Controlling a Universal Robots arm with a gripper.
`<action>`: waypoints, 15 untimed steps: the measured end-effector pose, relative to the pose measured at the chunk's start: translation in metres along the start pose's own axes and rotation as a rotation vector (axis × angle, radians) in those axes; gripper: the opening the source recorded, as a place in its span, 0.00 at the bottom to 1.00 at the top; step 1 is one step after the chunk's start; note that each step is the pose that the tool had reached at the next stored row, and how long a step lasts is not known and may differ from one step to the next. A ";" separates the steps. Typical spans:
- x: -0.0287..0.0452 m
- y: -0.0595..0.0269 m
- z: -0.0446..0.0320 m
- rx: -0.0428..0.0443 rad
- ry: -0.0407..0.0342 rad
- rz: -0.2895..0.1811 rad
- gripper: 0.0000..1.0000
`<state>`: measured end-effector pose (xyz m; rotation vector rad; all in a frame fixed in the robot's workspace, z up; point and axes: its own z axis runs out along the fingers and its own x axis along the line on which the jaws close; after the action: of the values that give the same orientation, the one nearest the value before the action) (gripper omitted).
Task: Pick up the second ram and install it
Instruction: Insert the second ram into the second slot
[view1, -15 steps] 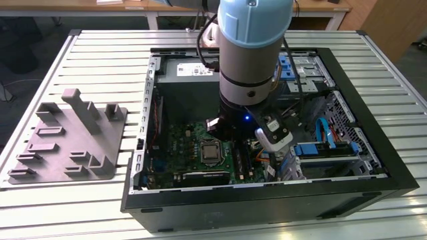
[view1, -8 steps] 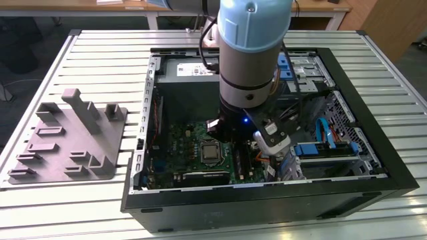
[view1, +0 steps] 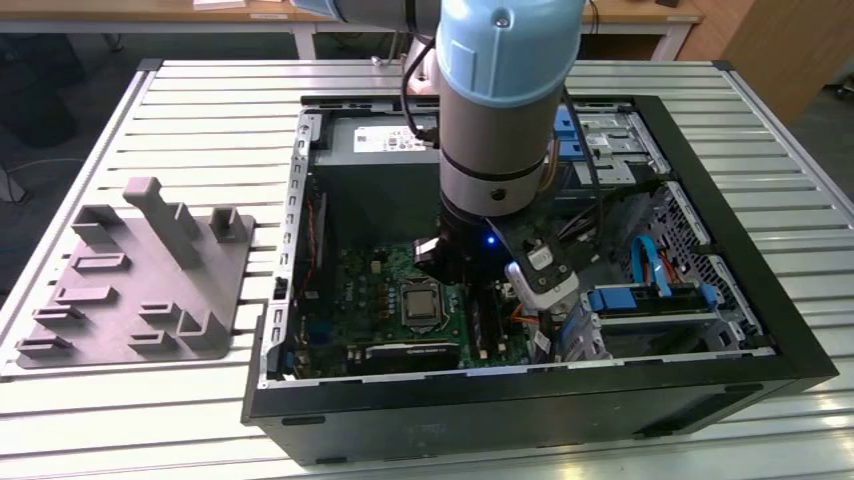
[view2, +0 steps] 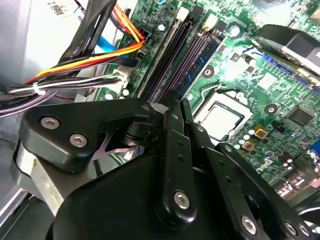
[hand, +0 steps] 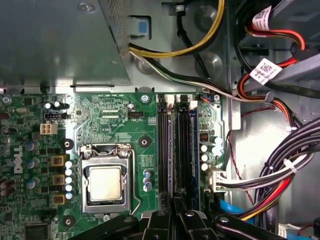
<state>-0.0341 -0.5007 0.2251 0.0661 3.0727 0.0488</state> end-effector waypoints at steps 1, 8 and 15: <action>-0.0001 0.0009 0.0004 0.0000 0.0000 0.000 0.14; -0.0007 0.0031 0.0028 0.0004 0.0001 0.000 0.14; -0.0016 0.0054 0.0056 0.0021 -0.0001 0.000 0.14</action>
<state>-0.0320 -0.4952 0.2198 0.0660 3.0728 0.0455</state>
